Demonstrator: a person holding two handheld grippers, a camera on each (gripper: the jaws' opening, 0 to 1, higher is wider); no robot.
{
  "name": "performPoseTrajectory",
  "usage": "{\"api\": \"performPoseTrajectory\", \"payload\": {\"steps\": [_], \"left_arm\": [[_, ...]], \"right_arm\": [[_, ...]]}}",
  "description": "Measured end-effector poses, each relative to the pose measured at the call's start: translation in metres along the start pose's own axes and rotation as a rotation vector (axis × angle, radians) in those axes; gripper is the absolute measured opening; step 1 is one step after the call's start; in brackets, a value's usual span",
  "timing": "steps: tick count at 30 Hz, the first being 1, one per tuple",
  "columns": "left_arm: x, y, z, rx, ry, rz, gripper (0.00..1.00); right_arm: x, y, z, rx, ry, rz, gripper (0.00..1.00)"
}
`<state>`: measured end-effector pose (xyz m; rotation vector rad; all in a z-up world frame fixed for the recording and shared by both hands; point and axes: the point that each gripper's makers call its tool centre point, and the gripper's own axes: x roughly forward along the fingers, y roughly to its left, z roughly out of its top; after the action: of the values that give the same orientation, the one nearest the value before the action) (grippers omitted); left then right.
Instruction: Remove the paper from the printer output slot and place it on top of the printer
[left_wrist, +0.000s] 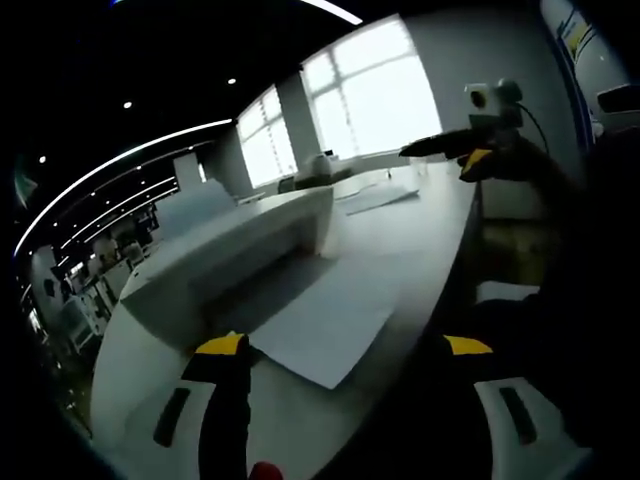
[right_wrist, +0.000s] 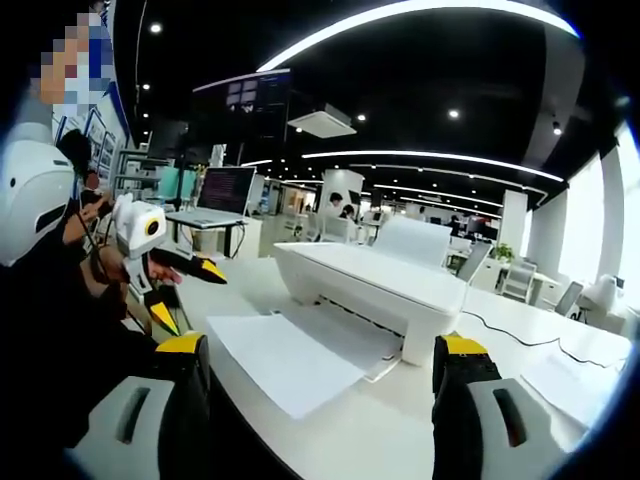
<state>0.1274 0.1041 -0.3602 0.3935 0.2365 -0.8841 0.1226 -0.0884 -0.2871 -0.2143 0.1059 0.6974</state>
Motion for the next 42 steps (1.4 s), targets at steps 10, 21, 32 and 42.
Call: {"api": "performPoseTrajectory", "payload": {"steps": [10,21,32,42], "left_arm": [[0.003,-0.002,-0.001,0.001,0.003,-0.001,0.79],[0.007,-0.007,-0.001,-0.002,0.005,-0.014,0.79],[0.010,-0.010,0.001,0.006,0.004,-0.024,0.79],[0.014,-0.013,0.000,0.002,0.008,-0.038,0.79]], "right_arm": [[-0.001,-0.001,-0.001,0.000,0.001,-0.001,0.87],[-0.002,0.000,-0.001,-0.004,-0.001,0.000,0.87],[-0.001,0.002,-0.001,0.000,-0.005,0.008,0.87],[-0.001,0.003,-0.001,-0.002,-0.004,0.009,0.87]]}}
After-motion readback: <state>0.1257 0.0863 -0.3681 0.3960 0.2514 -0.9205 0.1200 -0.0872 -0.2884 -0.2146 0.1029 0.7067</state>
